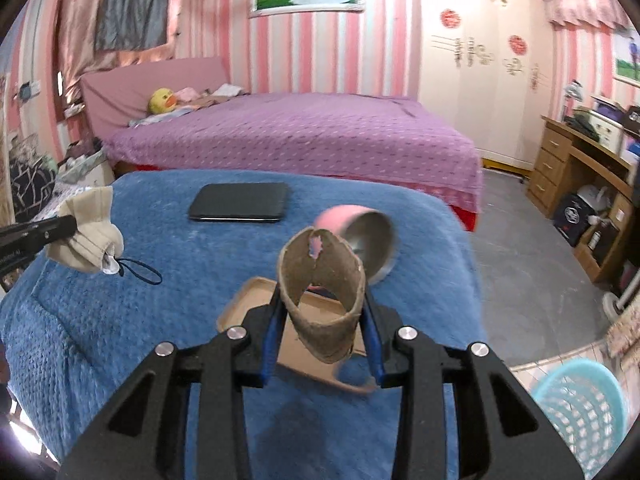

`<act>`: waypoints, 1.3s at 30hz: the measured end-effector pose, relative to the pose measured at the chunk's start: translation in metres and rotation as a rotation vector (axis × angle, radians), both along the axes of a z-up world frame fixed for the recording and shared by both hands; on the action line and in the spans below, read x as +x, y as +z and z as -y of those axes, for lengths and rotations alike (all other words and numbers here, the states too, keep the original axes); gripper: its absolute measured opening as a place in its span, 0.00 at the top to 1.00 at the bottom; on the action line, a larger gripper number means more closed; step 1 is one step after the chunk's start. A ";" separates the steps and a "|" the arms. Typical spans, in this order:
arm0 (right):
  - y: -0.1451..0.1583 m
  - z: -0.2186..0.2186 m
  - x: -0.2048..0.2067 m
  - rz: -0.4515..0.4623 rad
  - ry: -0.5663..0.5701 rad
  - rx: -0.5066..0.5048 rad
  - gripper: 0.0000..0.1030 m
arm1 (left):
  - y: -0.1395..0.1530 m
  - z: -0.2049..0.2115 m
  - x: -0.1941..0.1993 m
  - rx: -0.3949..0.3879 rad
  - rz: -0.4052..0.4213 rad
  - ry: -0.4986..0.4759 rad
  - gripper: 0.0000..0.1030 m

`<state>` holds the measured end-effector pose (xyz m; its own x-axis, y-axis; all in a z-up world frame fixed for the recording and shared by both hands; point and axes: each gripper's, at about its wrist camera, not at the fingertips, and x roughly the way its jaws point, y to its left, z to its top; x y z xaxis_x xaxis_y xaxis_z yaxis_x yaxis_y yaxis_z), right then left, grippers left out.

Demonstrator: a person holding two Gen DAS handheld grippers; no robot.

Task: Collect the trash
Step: 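Carry the beige mask and cardboard tube in both tools over the basket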

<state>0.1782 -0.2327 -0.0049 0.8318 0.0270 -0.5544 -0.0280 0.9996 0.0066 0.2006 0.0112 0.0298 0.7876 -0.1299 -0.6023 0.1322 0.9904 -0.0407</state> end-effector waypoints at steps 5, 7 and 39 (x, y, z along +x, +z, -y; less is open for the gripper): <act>0.007 0.036 -0.033 0.019 -0.064 -0.014 0.66 | 0.003 0.039 -0.019 0.010 0.013 -0.037 0.92; 0.006 0.052 -0.044 0.020 -0.089 -0.014 0.66 | 0.002 0.051 -0.026 0.009 0.014 -0.052 0.92; -0.020 0.246 -0.127 0.012 -0.381 0.016 0.66 | -0.010 0.213 -0.081 0.013 0.067 -0.209 0.92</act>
<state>0.0513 -0.4790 -0.0244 0.7902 -0.2770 -0.5466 0.3455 0.9381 0.0241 0.1191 -0.2014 0.0197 0.7825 -0.2870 -0.5525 0.3364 0.9416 -0.0128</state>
